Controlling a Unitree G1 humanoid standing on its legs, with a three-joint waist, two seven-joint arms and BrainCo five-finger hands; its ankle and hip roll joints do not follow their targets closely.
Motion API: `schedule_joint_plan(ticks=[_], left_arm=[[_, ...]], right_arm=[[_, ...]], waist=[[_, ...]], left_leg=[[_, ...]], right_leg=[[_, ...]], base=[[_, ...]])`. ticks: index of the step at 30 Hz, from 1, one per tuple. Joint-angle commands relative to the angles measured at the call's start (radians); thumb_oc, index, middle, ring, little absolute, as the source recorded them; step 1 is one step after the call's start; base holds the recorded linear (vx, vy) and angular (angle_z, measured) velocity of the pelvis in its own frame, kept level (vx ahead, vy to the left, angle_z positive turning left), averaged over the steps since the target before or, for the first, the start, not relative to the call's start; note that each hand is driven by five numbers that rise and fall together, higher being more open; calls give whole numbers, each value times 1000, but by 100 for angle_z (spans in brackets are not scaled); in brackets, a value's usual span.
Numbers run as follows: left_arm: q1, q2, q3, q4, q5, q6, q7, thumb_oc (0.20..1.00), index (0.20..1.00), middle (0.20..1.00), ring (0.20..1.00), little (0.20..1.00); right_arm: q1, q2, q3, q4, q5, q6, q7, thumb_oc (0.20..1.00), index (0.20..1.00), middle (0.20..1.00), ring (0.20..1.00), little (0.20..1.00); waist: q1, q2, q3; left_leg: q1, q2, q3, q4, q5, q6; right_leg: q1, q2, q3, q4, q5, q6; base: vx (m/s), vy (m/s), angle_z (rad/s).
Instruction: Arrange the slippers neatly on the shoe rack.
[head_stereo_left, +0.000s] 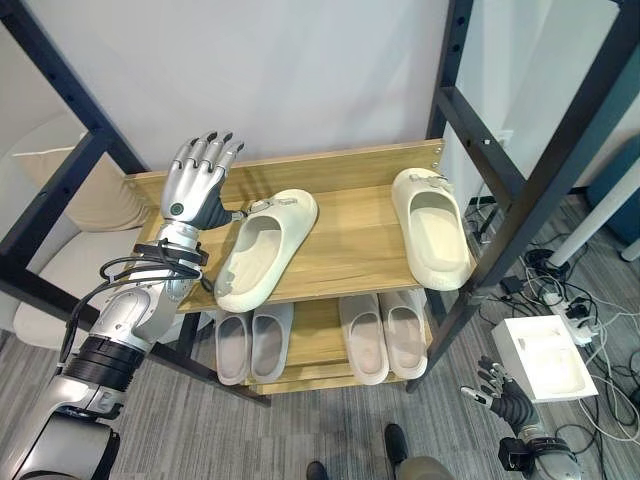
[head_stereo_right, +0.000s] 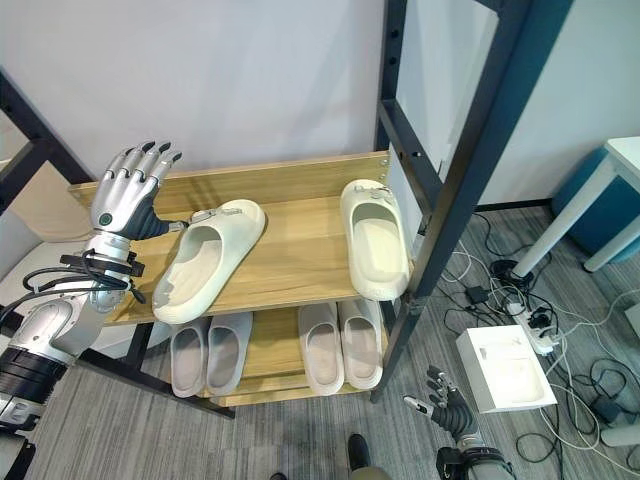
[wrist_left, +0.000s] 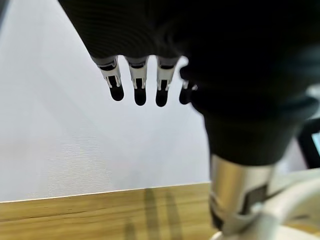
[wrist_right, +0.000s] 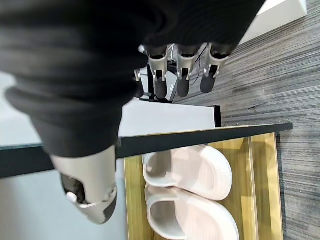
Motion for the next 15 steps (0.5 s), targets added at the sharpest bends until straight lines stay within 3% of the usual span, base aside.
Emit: schedule_joint_plan(ticks=[1, 8, 15], left_arm=[[-135, 30, -22, 111, -1, 26, 3, 1000, 1000, 1000, 1000, 1000], [-249, 44, -120, 256, -4, 56, -14, 1000, 1000, 1000, 1000, 1000], [-143, 46, 42, 170, -83, 56, 38, 1000, 1000, 1000, 1000, 1000]], right_arm=[[-2, -10, -22, -42, 13, -29, -5, 1000, 1000, 1000, 1000, 1000], [0, -19, -20, -44, 15, -35, -9, 1000, 1000, 1000, 1000, 1000], [2, 3, -22, -30, 8, -31, -12, 1000, 1000, 1000, 1000, 1000]], waist=[[-14, -24, -26], [-30, -22, -22], [-8, -29, -29]], left_leg=[[9, 17, -38, -6, -69, -25], [11, 19, -29, -6, -70, -24], [11, 18, -39, -6, -67, -25]], right_leg=[[48, -47, 22, 6, -101, 87], [42, -45, 31, 8, -100, 88], [52, -43, 21, 7, -106, 82]], base=[[8, 2, -14], [5, -5, -8], [1, -3, -1]])
